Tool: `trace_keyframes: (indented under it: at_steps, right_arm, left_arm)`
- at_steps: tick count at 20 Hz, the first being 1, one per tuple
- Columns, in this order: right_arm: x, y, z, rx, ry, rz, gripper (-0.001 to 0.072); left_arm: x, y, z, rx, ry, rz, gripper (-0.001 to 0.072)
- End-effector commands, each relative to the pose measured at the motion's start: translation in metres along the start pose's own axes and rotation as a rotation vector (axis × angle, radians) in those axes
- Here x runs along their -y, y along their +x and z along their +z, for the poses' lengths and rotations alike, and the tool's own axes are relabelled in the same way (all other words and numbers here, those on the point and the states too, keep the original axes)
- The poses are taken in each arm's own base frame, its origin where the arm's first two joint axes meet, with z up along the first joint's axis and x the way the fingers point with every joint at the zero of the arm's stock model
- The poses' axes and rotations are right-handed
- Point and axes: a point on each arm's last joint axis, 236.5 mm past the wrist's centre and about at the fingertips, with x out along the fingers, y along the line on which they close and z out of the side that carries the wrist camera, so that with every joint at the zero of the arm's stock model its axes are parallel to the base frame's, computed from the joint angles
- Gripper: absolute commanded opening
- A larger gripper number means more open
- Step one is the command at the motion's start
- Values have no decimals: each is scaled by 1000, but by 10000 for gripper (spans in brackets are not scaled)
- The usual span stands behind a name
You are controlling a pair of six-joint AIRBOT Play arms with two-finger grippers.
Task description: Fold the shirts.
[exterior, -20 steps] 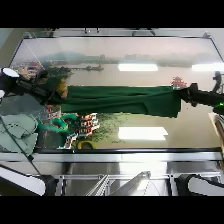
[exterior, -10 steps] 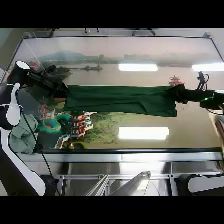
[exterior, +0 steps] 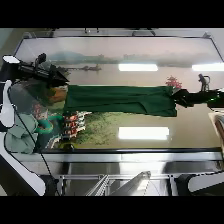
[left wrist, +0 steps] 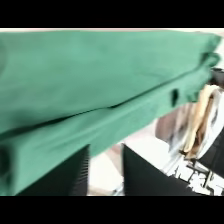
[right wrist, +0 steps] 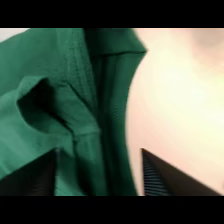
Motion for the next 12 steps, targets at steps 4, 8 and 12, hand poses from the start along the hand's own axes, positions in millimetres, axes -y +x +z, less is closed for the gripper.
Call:
trace_keyframes:
  at_steps: [4,8,12]
  right_arm:
    - [-56,59,-19,-99,-26,106,19]
    - [-80,32,-21,-154,-23,187,20]
    - [-115,-31,2,-94,-78,229,20]
  left_arm:
    - [56,130,-22,-99,211,51,0]
    - [42,213,-56,-264,350,263,0]
    - [27,248,-79,-337,394,395,2]
